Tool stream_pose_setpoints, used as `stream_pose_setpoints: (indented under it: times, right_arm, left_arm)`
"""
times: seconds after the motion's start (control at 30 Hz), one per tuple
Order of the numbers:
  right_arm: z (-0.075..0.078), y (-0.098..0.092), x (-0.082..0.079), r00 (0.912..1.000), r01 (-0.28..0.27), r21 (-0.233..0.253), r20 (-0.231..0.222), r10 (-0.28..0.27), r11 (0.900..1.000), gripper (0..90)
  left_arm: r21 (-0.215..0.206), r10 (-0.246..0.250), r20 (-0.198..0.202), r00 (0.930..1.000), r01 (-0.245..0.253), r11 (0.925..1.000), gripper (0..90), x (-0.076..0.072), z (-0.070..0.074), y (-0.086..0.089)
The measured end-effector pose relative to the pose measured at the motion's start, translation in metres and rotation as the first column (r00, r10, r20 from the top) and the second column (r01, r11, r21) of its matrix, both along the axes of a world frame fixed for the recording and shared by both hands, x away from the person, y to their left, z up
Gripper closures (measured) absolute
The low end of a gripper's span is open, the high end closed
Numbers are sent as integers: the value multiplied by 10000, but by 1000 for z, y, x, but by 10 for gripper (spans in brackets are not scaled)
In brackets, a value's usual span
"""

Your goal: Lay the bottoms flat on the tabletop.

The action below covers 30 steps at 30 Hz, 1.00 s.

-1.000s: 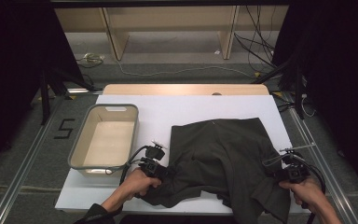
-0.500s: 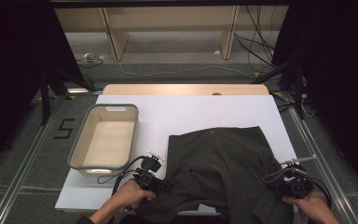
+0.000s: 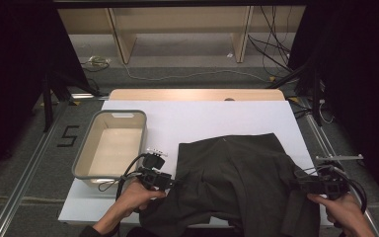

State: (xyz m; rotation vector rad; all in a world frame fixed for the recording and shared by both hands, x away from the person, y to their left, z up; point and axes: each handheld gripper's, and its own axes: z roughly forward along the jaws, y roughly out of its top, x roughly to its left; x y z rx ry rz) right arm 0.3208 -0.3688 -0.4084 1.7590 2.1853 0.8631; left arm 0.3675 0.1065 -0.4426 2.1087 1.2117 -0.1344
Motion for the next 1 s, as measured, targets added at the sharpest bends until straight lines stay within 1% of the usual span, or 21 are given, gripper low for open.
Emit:
stream_pose_setpoints:
  times: [0.07, 0.1, 0.13, 0.17, 0.2, 0.27, 0.3, 0.33, 0.37, 0.4, 0.43, 0.47, 0.57, 0.63, 0.7, 0.73, 0.77, 0.8, 0.87, 1.0]
  right_arm:
    - [4, 0, 5, 10000, 12, -42, 99, -12, 10000, 300]
    - [4, 1, 8, 9999, 60, -106, 135, -58, 9999, 305]
    - [5, 0, 12, 9996, 164, -144, 211, -161, 9998, 312]
    - [6, 0, 17, 9994, 309, -92, 184, -308, 9995, 313]
    - [6, -1, 21, 9991, 380, -138, 201, -377, 9992, 315]
    - [6, 0, 30, 9990, 391, -194, 237, -387, 9990, 351]
    - [0, 4, 40, 9997, 198, -167, 116, -196, 9997, 445]
    - [0, 4, 40, 9997, 198, -167, 116, -196, 9997, 445]
    - [-11, 10, 49, 9994, -7, -330, -347, -4, 9995, 570]
    - [-11, 10, 49, 9994, -7, -330, -347, -4, 9995, 570]
    - [-18, 12, 52, 9986, -184, -538, -513, 156, 9984, 628]
    - [-23, 14, 53, 9972, -236, -670, -731, 187, 9975, 680]
    - [-34, 15, 50, 9935, -403, -840, -1093, 310, 9956, 795]
    - [-37, 17, 46, 9916, -605, -987, -1198, 485, 9933, 832]
    - [-37, 19, 38, 9905, -746, -1083, -1229, 612, 9913, 850]
    - [-37, 19, 38, 9905, -746, -1083, -1229, 612, 9913, 850]
    - [-37, 20, 34, 9898, -740, -1061, -1288, 601, 9916, 853]
    - [-38, 21, 31, 9887, -855, -1113, -1323, 705, 9901, 855]
    - [-39, 24, 23, 9883, -909, -1201, -1331, 747, 9886, 855]
    - [-39, 26, 10, 9862, -1047, -1214, -1408, 873, 9871, 855]
  left_arm:
    - [88, 47, -29, 10000, -47, 10000, 369, 4, -3, -5]
    - [209, 22, -67, 10000, -21, 9998, 371, 7, -4, -8]
    - [259, 70, -39, 10000, -69, 9996, 373, 9, -6, -11]
    - [315, 96, -87, 9999, -93, 9995, 375, 11, -8, -13]
    - [335, 113, -155, 9998, -107, 9994, 382, 14, -10, -15]
    - [448, 124, -217, 9997, -114, 9989, 418, 17, -14, -18]
    - [512, 54, -237, 9997, -42, 9987, 526, 19, -17, -19]
    - [559, 86, -257, 9996, -71, 9984, 526, 20, -19, -20]
    - [608, 41, -245, 9997, -26, 9981, 630, 20, -21, -21]
    - [755, -79, -254, 9996, 98, 9971, 630, 21, -23, -21]
    - [825, -99, -250, 9996, 119, 9965, 677, 21, -24, -21]
    - [862, -87, -223, 9997, 106, 9962, 715, 20, -25, -21]
    - [845, -106, -186, 9998, 122, 9964, 780, 19, -26, -20]
    - [852, -152, -147, 9998, 164, 9962, 808, 17, -25, -20]
    - [815, -136, -98, 9999, 143, 9966, 831, 15, -25, -21]
    - [807, -164, -101, 9998, 172, 9966, 831, 14, -24, -22]
    - [792, -257, -101, 9996, 264, 9965, 835, 14, -24, -22]
    - [751, -317, -92, 9995, 323, 9967, 841, 13, -25, -22]
    - [698, -406, -159, 9990, 416, 9967, 847, 11, -26, -22]
    - [702, -596, -217, 9980, 610, 9957, 850, 5, -25, -23]
